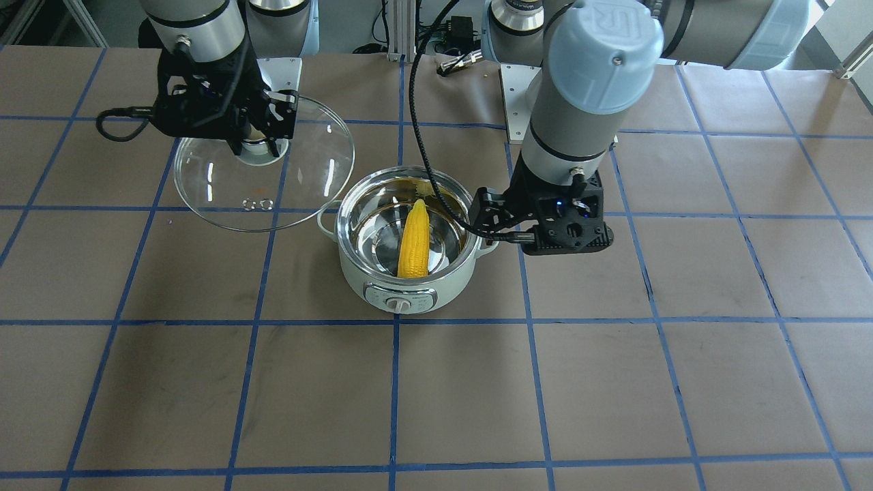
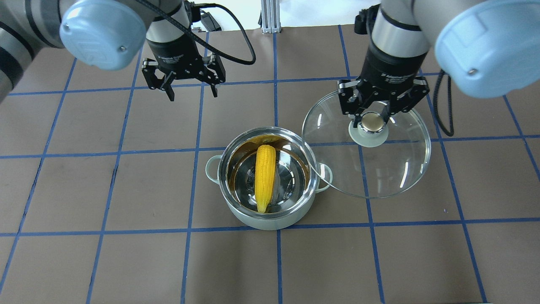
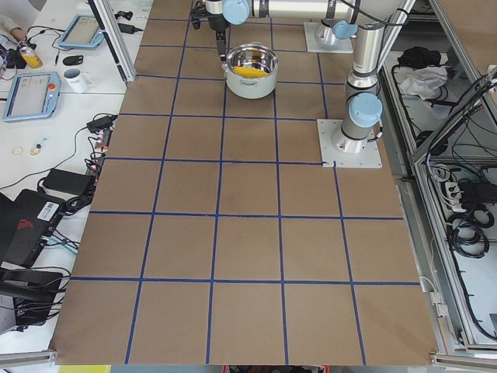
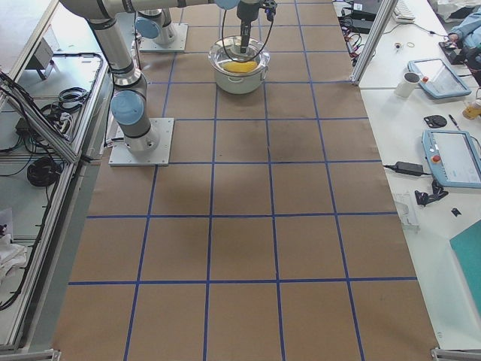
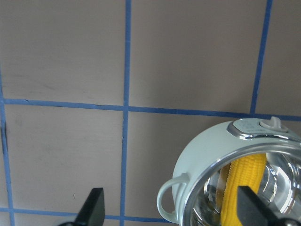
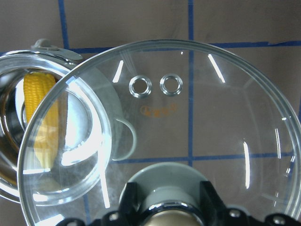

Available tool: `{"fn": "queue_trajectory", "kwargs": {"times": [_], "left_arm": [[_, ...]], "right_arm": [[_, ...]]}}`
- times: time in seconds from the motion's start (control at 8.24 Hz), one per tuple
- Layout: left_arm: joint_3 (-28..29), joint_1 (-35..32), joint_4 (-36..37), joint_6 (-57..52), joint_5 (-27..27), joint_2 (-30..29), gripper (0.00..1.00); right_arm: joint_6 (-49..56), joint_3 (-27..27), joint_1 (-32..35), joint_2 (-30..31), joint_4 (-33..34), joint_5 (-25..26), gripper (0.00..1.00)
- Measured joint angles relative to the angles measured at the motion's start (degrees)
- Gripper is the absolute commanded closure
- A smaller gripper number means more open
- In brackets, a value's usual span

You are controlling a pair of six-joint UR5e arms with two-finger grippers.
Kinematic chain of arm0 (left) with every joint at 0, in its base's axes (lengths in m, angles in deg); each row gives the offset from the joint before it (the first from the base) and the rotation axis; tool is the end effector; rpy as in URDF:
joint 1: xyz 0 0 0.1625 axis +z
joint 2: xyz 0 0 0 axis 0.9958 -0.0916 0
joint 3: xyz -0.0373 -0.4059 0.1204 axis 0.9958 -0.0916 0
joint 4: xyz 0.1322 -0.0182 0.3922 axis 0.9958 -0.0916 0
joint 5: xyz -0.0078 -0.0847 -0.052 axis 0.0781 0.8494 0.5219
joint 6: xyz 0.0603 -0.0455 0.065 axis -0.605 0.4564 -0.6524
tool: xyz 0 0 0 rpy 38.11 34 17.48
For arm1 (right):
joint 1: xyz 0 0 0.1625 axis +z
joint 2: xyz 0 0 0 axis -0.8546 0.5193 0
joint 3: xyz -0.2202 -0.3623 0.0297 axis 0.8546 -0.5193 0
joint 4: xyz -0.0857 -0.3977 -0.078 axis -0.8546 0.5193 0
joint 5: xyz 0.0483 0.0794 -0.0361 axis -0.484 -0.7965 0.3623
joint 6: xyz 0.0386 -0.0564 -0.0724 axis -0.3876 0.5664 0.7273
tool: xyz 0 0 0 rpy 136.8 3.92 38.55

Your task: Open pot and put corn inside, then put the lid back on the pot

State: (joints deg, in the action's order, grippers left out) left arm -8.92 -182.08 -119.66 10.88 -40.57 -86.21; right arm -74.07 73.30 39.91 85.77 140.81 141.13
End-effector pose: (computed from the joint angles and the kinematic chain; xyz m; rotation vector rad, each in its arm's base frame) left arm -0.2053 -0.5565 0.4428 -0.1251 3.1203 0.0873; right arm 0.2046 -0.4580 0.4857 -0.0437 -3.1249 -0.1483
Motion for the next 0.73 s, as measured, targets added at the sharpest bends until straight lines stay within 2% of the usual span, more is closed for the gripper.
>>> {"fn": "queue_trajectory", "kwargs": {"times": [0.36, 0.73], "left_arm": [[1.60, 8.11, -0.36, -2.70, -0.32, 1.32, 0.00], [1.63, 10.02, -0.11, -2.96, -0.72, 3.07, 0.00]], "right_arm": [[-12.78, -3.59, 11.88, -9.88, 8.07, -0.51, 0.77], [-19.06, -3.41, 16.68, -15.15, 13.97, -0.68, 0.78]]}}
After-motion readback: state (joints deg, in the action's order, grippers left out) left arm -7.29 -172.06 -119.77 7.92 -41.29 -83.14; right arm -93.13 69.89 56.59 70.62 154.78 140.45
